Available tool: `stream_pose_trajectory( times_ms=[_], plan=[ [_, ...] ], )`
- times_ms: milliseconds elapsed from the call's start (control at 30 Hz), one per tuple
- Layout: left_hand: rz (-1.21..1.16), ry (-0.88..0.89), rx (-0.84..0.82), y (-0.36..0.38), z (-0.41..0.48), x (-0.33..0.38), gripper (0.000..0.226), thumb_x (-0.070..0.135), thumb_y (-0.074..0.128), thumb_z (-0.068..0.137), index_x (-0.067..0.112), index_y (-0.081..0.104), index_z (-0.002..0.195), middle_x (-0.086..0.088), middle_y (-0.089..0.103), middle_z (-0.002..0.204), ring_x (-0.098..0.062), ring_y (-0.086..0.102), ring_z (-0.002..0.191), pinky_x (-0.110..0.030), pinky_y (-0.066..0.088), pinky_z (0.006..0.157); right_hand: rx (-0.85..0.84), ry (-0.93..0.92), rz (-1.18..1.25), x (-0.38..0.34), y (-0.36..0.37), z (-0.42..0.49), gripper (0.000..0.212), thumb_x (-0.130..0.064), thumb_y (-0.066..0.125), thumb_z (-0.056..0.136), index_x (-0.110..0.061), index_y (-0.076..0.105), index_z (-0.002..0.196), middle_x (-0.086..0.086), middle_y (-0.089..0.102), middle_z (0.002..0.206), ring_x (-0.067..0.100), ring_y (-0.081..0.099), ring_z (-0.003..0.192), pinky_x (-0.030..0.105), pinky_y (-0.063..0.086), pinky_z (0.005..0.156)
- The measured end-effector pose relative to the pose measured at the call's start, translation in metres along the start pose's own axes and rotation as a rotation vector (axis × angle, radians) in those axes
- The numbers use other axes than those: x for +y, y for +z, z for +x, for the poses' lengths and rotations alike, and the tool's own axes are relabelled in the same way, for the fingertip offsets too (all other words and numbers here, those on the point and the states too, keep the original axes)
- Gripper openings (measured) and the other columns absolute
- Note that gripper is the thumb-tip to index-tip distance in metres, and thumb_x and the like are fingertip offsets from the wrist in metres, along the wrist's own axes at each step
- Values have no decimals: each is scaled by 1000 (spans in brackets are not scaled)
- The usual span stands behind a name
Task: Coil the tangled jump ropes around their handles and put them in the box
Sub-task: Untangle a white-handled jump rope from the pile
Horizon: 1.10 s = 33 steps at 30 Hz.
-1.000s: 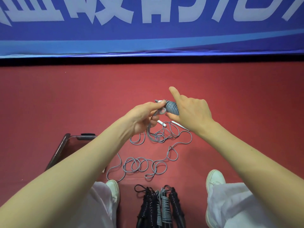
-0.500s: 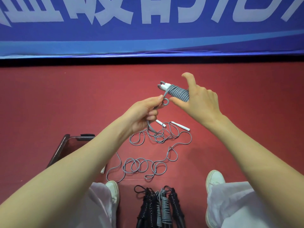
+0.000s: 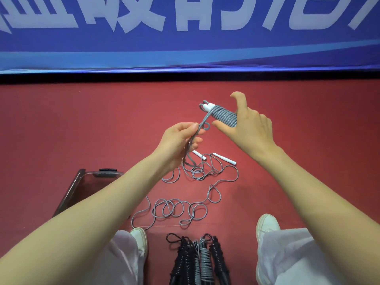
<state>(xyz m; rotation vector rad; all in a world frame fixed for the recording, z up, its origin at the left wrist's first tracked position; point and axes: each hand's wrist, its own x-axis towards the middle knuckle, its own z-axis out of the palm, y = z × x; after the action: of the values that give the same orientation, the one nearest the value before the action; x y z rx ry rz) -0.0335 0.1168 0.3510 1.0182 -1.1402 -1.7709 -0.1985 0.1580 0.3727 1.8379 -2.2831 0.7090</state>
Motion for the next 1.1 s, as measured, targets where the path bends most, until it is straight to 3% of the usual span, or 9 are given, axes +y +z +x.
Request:
stream_pose_trajectory(
  times_ms=[200,333,400,500,567,700,867,1000,1100],
  plan=[
    [116,353,210,5,-8,-6,13,7,47,100,15,53,93,-3,69,92,-6,55,51,-18,36,40,-32,45,-7,0,4,1,73,-59,58,85,-20,28,140,12,67,104,40,63,95,37,35,70],
    [259,598,52,9,-16,-7,19,2,51,97,20,51,96,1,65,82,-8,53,62,-18,36,49,-68,149,145,7,7,6,62,-57,55,88,-26,32,137,13,65,105,41,60,99,38,34,74],
    [317,518,-69,11,-16,-14,21,2,51,96,21,50,105,3,61,77,-6,49,61,-15,37,56,-71,129,153,14,9,7,60,-55,52,91,-34,30,142,10,60,116,40,59,104,40,38,78],
    [81,215,-46,14,-11,-12,22,12,55,79,18,50,100,8,48,55,-9,36,48,-23,28,52,-146,69,127,17,9,6,60,-52,44,95,-48,16,148,7,52,125,38,56,110,42,40,85],
    [-48,66,-40,14,-7,-6,12,19,59,86,16,47,89,9,32,48,-9,26,44,-24,22,53,-182,39,115,15,11,5,56,-50,40,97,-53,14,147,4,48,116,38,56,107,40,37,82],
    [107,-100,-103,6,-4,-1,11,29,60,94,19,61,91,8,21,52,-9,23,47,-23,29,55,-205,1,108,10,15,5,48,-46,40,98,-51,26,144,-1,40,102,39,58,98,38,34,77],
    [249,12,72,-10,2,5,2,22,69,87,22,71,87,6,64,76,-9,61,78,-26,40,71,-146,-76,-21,14,15,0,43,-46,44,97,-41,37,139,2,45,106,37,61,92,35,37,71],
    [328,153,182,-18,4,-3,19,13,77,78,21,66,92,3,59,90,-11,55,73,-23,41,60,-112,-239,-217,13,19,-6,46,-46,43,98,-38,36,143,6,48,111,34,62,90,33,33,60],
    [448,96,42,-19,5,-6,25,30,75,82,18,67,102,2,65,98,-11,61,84,-24,46,75,-96,-320,-244,10,23,-9,45,-43,48,97,-35,43,140,8,51,107,33,62,81,31,29,52]
  ],
)
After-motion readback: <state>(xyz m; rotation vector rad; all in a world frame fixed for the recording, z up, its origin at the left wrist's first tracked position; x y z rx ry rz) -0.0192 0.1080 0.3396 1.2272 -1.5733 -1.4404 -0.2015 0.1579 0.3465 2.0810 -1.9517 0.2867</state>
